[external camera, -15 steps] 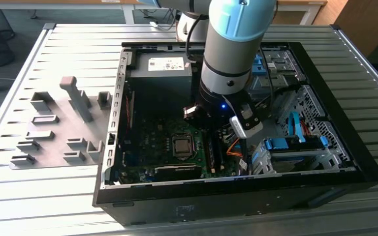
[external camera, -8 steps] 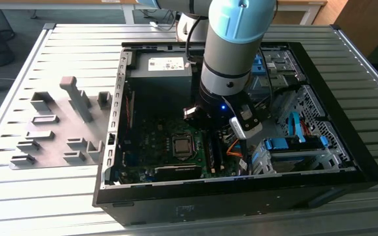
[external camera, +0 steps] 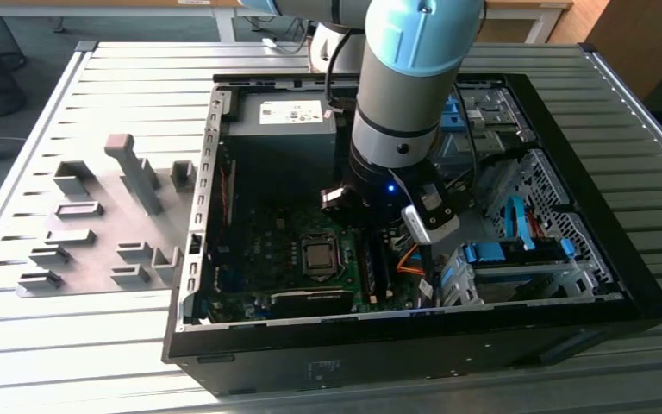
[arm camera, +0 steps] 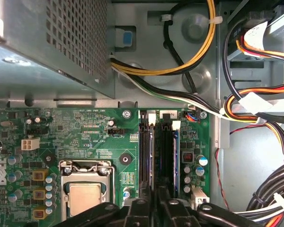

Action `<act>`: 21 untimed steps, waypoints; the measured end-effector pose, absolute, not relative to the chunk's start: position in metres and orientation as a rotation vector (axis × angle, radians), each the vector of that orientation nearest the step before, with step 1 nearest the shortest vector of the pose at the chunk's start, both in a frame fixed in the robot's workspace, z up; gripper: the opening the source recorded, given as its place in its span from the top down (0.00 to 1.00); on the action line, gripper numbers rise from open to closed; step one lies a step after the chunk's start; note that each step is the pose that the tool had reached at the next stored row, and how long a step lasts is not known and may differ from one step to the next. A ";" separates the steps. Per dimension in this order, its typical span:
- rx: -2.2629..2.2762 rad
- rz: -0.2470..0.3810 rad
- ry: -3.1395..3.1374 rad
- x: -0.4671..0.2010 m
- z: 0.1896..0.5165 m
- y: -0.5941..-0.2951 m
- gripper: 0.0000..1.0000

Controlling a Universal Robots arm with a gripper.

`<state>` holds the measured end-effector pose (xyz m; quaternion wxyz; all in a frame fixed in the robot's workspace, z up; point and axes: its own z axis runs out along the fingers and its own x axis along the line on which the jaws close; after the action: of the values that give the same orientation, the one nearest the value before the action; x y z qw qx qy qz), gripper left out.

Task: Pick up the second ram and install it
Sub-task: 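Insert the second ram into the second slot, then press down the second ram until it locks into place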

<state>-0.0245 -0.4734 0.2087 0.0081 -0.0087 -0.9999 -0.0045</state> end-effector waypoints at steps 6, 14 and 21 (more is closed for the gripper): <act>-0.027 -0.014 -3.125 -0.025 0.209 -0.473 0.79; -0.027 -0.014 -3.125 -0.024 0.230 -0.473 0.79; -0.027 -0.014 -3.125 -0.024 0.230 -0.473 0.89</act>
<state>-0.0245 -0.4734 0.2301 0.0081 -0.0087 -0.9999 -0.0045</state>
